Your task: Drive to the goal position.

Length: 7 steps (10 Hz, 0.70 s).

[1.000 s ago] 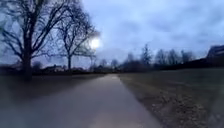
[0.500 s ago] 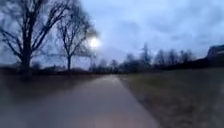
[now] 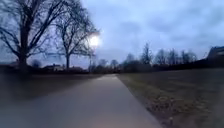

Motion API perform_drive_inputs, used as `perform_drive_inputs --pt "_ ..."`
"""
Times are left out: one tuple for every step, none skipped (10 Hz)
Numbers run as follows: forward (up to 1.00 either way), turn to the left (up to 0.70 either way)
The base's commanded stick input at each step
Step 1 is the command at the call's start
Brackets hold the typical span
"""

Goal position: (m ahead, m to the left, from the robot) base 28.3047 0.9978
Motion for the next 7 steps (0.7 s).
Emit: perform_drive_inputs --pt "1.00 0.35" --pt "1.00 0.23" --pt "1.00 0.04" --pt "1.00 0.04" --pt "1.00 0.04" --pt "1.00 0.04" --pt "1.00 0.04"
